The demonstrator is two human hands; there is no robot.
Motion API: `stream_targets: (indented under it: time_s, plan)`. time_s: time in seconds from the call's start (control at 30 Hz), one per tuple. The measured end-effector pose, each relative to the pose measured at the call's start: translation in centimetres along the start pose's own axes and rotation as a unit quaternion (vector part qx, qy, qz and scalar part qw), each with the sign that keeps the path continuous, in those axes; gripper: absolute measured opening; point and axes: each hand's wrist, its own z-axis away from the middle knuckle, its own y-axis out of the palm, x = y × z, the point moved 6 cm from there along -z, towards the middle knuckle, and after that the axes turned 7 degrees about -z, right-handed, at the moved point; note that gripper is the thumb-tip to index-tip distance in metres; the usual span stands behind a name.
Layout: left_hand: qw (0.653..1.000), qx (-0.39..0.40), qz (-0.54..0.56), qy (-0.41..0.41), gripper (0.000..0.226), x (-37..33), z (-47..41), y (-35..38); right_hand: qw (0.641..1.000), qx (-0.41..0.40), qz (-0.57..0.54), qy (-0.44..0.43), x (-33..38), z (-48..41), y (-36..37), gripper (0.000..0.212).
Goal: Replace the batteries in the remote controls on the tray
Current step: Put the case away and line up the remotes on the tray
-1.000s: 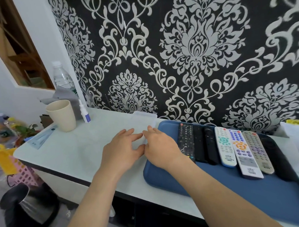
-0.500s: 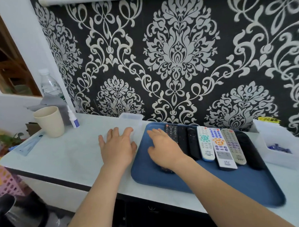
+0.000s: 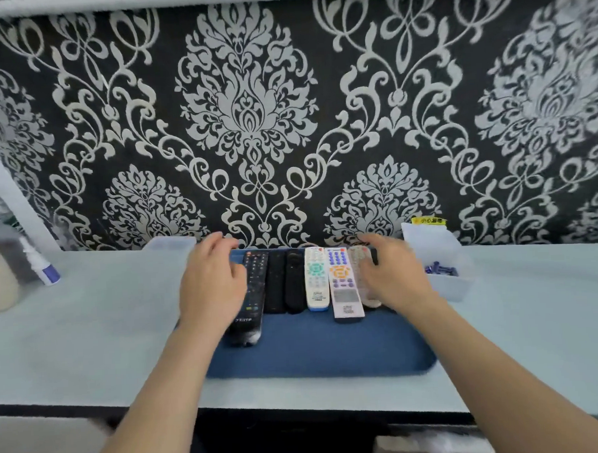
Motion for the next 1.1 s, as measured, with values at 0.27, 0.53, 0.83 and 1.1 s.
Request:
stream_targets:
  time_s: [0.27, 0.53, 0.83, 1.1]
  plan:
    - [0.927, 0.258, 0.271, 0.028, 0.031, -18.1, 1.4, 8.9, 0.977, -0.129, -0.044, 0.166, -12.1, -0.2, -5.7, 0.051]
    - [0.846, 0.390, 0.347, -0.110, 0.040, -24.2, -1.2, 16.8, 0.934, -0.090, -0.268, 0.216, -17.7, -1.3, -4.4, 0.047]
    - [0.771, 0.384, 0.474, -0.184, 0.062, -23.2, -1.2, 15.3, 0.819, -0.114, -0.486, 0.283, -17.6, -1.4, -4.7, 0.053]
    - [0.905, 0.351, 0.238, 0.035, 0.014, -23.3, 0.0, 15.6, 0.881, -0.065, -0.424, 0.197, -17.6, -1.4, -4.8, 0.024]
